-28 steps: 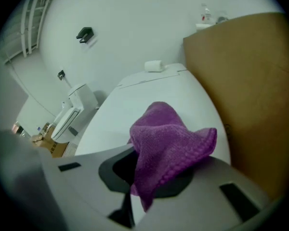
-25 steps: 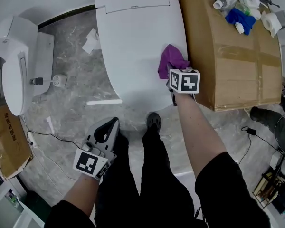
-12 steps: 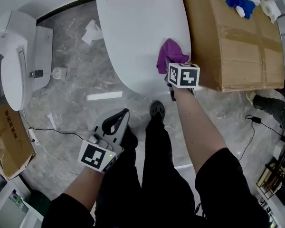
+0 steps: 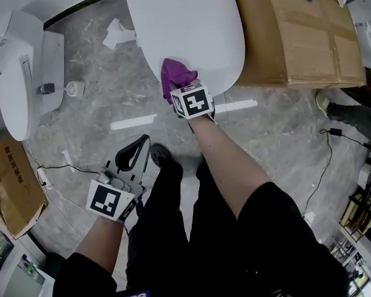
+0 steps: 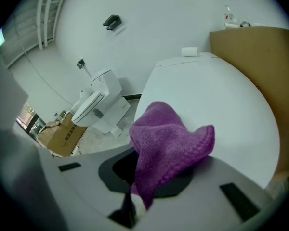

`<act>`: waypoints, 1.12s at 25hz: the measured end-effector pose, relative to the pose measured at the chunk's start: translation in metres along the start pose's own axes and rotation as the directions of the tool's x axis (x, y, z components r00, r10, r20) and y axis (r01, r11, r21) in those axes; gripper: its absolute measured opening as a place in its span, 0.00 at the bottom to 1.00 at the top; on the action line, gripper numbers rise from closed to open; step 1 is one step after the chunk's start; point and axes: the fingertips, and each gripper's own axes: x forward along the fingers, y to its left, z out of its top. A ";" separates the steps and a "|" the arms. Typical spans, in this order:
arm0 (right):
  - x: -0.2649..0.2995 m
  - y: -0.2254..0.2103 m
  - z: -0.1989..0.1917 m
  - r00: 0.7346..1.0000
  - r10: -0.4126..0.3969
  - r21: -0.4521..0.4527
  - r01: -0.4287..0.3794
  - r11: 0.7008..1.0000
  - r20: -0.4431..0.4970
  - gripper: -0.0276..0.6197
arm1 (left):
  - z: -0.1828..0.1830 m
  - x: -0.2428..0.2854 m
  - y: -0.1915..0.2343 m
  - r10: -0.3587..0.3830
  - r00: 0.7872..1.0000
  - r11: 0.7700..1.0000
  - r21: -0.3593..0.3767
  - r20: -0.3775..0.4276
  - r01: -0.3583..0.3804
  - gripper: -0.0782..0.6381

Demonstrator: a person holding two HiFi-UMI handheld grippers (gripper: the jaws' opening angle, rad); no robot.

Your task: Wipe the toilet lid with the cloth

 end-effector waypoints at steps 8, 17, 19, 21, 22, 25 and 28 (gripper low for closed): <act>-0.045 -0.067 -0.031 0.999 -0.034 0.050 0.032 0.998 0.034 0.13 | -0.021 0.014 -0.036 0.033 0.999 0.999 -0.014 -0.006 -0.033 0.13; -0.092 -0.157 -0.051 0.991 -0.136 0.135 0.135 0.982 -0.001 0.13 | 0.002 0.060 -0.084 -0.003 1.000 0.999 0.038 0.013 0.002 0.13; -0.099 -0.162 -0.052 0.990 -0.142 0.132 0.142 0.981 -0.006 0.13 | 0.011 0.067 -0.089 -0.008 1.000 0.999 0.051 0.024 0.007 0.13; -0.111 -0.157 -0.052 0.993 -0.121 0.131 0.119 0.984 0.004 0.13 | 0.020 0.070 -0.094 -0.009 1.000 0.998 0.059 0.029 0.007 0.13; -0.120 -0.153 -0.049 0.994 -0.107 0.130 0.104 0.986 0.016 0.13 | 0.026 0.070 -0.097 -0.009 0.999 0.998 0.061 0.032 0.007 0.13; -0.157 -0.137 -0.040 0.996 -0.074 0.138 0.066 0.988 0.050 0.13 | 0.045 0.068 -0.109 -0.012 0.999 0.998 0.056 0.037 0.010 0.13; -0.198 -0.118 -0.025 0.995 -0.045 0.138 0.032 0.990 0.092 0.13 | 0.060 0.061 -0.119 -0.019 0.999 0.999 0.034 0.037 0.018 0.13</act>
